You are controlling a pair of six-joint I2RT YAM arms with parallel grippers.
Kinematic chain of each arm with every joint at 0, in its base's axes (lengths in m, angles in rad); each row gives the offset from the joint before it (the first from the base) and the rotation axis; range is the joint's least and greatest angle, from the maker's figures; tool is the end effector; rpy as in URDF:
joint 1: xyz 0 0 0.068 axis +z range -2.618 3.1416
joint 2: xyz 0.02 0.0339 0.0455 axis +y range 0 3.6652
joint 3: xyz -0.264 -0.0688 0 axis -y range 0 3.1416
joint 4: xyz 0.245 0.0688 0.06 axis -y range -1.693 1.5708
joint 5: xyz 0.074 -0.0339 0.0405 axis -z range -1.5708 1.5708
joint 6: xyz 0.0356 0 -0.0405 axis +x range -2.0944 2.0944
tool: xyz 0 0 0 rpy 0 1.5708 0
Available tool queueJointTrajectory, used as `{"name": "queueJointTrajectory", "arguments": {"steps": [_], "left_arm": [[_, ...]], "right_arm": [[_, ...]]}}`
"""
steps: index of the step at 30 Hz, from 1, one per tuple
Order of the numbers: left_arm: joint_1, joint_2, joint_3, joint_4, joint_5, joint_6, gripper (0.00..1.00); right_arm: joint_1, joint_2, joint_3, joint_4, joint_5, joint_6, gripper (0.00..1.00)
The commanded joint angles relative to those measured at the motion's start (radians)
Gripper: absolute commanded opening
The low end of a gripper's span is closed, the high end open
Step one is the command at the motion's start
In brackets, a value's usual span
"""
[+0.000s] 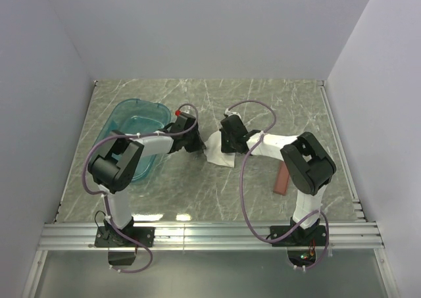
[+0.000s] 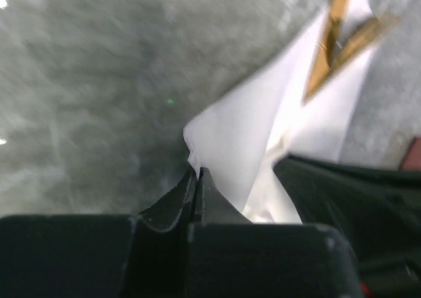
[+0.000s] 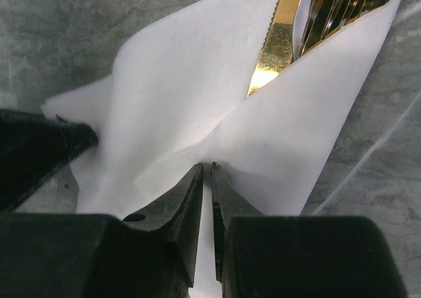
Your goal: Place the utensils on the paper napkin and roll it up
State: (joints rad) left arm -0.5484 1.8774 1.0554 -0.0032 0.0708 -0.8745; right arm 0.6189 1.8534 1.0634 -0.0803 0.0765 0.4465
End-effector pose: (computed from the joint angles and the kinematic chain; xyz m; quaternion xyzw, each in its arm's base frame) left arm 0.3270 -0.2027 0.1461 -0.1384 0.9205 -0.2626 0.2542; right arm 0.3105 0.2178 0.1515 -0.0677 0.9362 0.1432 0.3136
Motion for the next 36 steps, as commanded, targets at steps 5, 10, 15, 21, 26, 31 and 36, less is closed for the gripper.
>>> {"name": "queueJointTrajectory", "arguments": {"steps": [5,10,15,21,26,31,36], "left_arm": [[-0.073,-0.158,-0.041,0.144,0.132,0.029,0.01],[-0.097,-0.182,-0.084,0.216,0.142,0.011,0.00],[-0.096,-0.169,-0.058,0.183,0.127,0.017,0.01],[-0.097,-0.150,-0.041,0.135,0.087,0.012,0.00],[-0.096,-0.141,-0.032,0.121,0.067,0.012,0.00],[-0.096,-0.130,-0.020,0.103,0.055,0.012,0.00],[-0.097,-0.127,-0.015,0.095,0.043,0.011,0.01]], "right_arm": [[-0.005,0.029,-0.063,-0.042,-0.029,0.052,0.18],[-0.007,0.018,-0.072,-0.021,-0.055,0.070,0.18],[-0.016,-0.008,-0.074,-0.010,-0.073,0.077,0.18],[-0.039,-0.077,-0.040,-0.045,-0.102,0.060,0.21],[-0.059,-0.114,-0.032,-0.065,-0.138,0.052,0.20],[-0.070,-0.155,-0.042,-0.081,-0.153,0.037,0.18],[-0.056,-0.163,-0.098,-0.053,-0.162,0.057,0.17]]}}
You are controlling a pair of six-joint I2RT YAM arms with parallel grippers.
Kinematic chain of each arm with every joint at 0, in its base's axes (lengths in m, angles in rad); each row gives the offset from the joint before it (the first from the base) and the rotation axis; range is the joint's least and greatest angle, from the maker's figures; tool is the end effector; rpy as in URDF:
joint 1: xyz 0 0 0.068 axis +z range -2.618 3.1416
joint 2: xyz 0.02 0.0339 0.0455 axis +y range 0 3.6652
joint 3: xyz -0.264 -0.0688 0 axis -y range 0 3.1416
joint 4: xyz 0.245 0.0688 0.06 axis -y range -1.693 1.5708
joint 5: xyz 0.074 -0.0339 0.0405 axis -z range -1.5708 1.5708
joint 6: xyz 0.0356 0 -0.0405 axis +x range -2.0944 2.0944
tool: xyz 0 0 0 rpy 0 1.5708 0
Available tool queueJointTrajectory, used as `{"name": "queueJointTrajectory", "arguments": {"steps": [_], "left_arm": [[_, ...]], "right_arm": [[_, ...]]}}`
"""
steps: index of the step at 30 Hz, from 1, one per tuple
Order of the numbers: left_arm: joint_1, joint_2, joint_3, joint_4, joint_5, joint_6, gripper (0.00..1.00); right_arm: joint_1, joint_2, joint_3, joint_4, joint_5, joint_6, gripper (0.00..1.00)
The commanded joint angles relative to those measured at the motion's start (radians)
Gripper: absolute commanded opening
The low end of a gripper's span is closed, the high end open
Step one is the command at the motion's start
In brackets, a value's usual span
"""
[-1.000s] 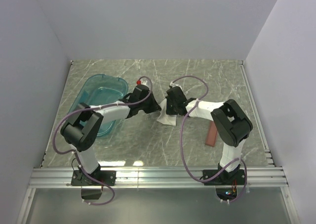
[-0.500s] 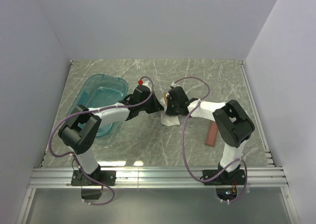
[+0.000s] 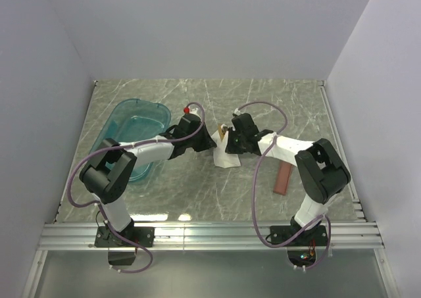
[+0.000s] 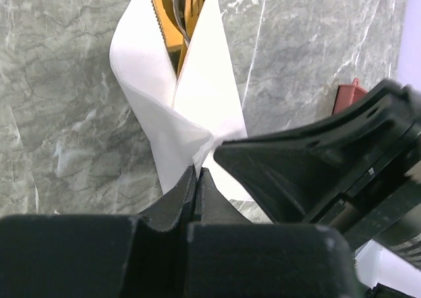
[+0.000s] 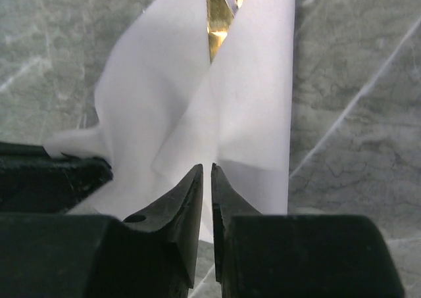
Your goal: Place the utensils on the paper napkin and roll it up
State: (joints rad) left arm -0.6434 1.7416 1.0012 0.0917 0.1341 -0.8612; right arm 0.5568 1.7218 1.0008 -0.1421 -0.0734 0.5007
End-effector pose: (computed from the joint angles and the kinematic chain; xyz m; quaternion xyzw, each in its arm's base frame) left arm 0.2958 -0.2278 0.1867 -0.0675 0.8915 -0.3471 0.2831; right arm 0.2996 0.1896 0.1746 -0.0390 0.9367 0.2044 0.2816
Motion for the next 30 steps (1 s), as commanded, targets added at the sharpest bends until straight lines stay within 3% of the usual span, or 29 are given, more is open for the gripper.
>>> {"name": "queueJointTrajectory", "arguments": {"steps": [1,13,20,26,30], "left_arm": [[-0.001,0.007,0.040,0.000,-0.021,-0.005,0.01],[-0.001,0.018,0.083,0.026,0.019,-0.047,0.00],[0.001,0.038,0.106,0.017,0.018,-0.039,0.01],[-0.001,0.041,0.105,0.002,-0.004,-0.024,0.00],[0.001,0.039,0.106,0.000,-0.007,-0.018,0.00]], "right_arm": [[0.009,-0.028,-0.051,0.012,-0.012,0.004,0.17],[0.074,0.084,-0.060,0.052,0.017,0.048,0.16],[0.068,0.035,-0.024,0.013,0.020,0.027,0.16],[-0.012,-0.089,0.021,-0.045,-0.009,0.006,0.32],[-0.090,-0.148,0.003,-0.056,-0.025,-0.001,0.36]]}}
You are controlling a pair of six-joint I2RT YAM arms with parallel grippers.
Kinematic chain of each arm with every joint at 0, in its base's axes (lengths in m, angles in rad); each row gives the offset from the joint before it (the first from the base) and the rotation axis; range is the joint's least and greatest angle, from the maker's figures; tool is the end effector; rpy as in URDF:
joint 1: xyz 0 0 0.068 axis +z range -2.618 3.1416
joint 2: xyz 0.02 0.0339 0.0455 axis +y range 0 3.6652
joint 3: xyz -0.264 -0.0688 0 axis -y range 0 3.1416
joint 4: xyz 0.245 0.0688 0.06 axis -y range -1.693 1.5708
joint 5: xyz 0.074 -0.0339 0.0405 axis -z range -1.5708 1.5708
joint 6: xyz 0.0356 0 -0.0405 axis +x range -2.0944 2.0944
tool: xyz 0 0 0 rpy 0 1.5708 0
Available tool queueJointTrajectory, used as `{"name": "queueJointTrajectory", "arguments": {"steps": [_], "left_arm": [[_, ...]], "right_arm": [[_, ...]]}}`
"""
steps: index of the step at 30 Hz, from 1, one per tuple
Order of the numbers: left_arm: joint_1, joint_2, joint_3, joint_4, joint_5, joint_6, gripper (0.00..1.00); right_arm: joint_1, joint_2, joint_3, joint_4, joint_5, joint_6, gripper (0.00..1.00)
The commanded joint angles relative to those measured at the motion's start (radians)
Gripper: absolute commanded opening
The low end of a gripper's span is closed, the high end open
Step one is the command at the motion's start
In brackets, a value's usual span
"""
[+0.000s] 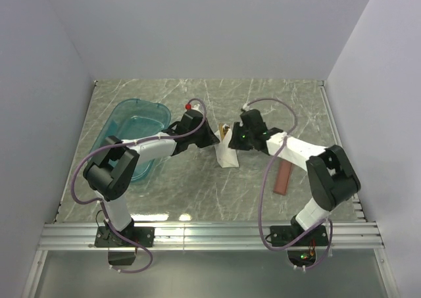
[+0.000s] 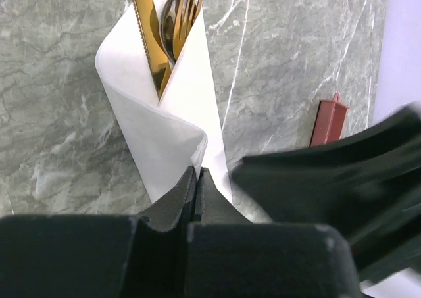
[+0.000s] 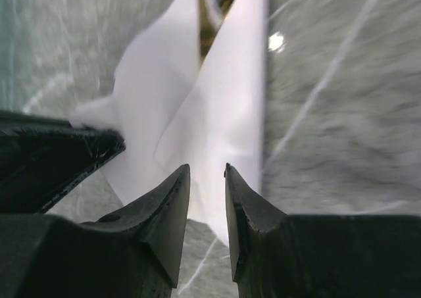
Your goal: Place the utensils on the paper napkin and roll it up
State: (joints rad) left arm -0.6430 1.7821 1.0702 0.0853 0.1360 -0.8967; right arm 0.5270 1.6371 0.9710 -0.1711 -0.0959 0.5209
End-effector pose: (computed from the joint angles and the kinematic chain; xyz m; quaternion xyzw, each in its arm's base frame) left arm 0.3081 -0.2369 0.1929 -0.0818 0.8853 -0.3592 0.2836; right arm 0.2926 0.1742 0.1914 -0.0200 0.9324 0.2180 0.2878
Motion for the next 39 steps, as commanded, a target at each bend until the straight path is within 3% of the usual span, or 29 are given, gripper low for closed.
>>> {"name": "queueJointTrajectory", "arguments": {"steps": [1,5,15,39], "left_arm": [[-0.001,0.000,0.042,0.007,-0.009,0.021,0.01],[-0.001,0.008,0.054,0.005,-0.007,0.031,0.00],[-0.004,0.069,0.102,0.064,0.077,0.064,0.01],[-0.049,0.184,0.103,0.278,0.237,0.136,0.00]], "right_arm": [[-0.074,-0.066,0.026,-0.024,-0.010,-0.022,0.36],[-0.131,-0.051,0.008,0.004,-0.033,-0.038,0.41],[-0.142,0.079,-0.018,0.142,-0.182,-0.022,0.39],[-0.079,0.113,-0.074,0.222,-0.130,0.011,0.32]]}}
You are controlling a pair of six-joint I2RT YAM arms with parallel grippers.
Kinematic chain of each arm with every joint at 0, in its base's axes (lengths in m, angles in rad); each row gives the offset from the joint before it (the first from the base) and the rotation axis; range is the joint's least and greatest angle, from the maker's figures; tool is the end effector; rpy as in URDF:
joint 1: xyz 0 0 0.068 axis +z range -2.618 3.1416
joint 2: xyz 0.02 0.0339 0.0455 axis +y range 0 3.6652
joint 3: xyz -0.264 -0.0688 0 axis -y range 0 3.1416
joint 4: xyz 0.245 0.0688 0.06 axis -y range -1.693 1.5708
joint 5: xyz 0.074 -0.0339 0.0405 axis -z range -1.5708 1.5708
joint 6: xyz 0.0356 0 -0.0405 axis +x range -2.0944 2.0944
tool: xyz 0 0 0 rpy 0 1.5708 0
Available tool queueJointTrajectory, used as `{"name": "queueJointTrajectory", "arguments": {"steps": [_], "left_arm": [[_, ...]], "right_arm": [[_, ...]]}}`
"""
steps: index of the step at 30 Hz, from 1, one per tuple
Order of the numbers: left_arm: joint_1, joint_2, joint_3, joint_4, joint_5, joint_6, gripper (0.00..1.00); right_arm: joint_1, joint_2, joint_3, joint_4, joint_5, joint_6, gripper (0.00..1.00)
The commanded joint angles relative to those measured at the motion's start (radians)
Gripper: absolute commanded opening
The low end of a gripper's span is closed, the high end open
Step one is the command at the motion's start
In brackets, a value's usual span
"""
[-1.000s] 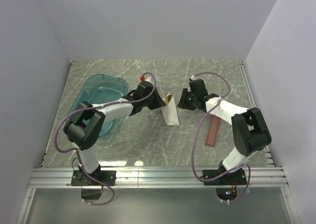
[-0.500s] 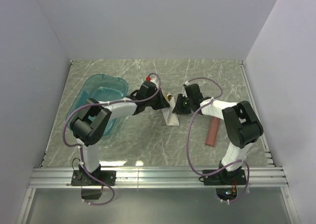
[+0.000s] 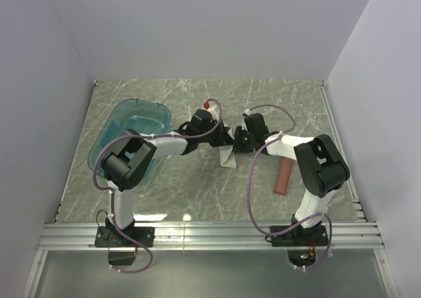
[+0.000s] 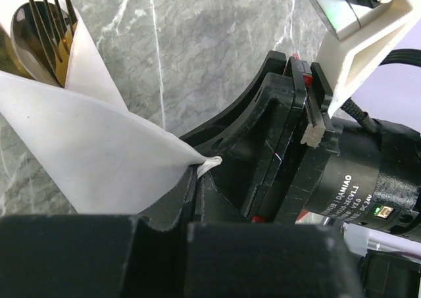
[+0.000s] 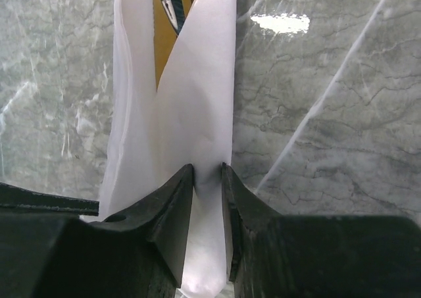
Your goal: Place the utensils on the paper napkin and roll it up
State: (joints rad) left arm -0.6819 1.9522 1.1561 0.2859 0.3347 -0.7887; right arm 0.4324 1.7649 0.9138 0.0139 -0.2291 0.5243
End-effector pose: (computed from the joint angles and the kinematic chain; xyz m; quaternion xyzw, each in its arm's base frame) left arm 0.3237 -0.2779 0.1729 0.0387 0.8539 -0.4411 0.2735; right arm 0.3147 0.1541 0.1471 0.0016 0.9283 0.2587 0.2672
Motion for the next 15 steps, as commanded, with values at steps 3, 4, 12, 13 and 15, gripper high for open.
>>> {"name": "queueJointTrajectory", "arguments": {"steps": [3,4,12,13,15], "left_arm": [[-0.010,0.019,0.004,0.114,0.073,0.028,0.01],[-0.010,0.020,0.001,0.134,0.082,0.029,0.01],[-0.008,0.024,-0.006,0.082,0.024,0.045,0.01],[-0.010,0.025,-0.007,0.084,0.024,0.045,0.01],[-0.008,0.028,0.002,0.070,0.021,0.051,0.01]], "right_arm": [[0.014,-0.022,-0.026,0.052,-0.003,0.011,0.33],[0.014,-0.021,-0.026,0.055,-0.006,0.016,0.33],[-0.020,-0.116,-0.084,0.031,0.048,0.036,0.43],[-0.023,-0.133,-0.102,0.032,0.048,0.039,0.44],[-0.034,-0.179,-0.124,0.038,0.048,0.039,0.45]]}}
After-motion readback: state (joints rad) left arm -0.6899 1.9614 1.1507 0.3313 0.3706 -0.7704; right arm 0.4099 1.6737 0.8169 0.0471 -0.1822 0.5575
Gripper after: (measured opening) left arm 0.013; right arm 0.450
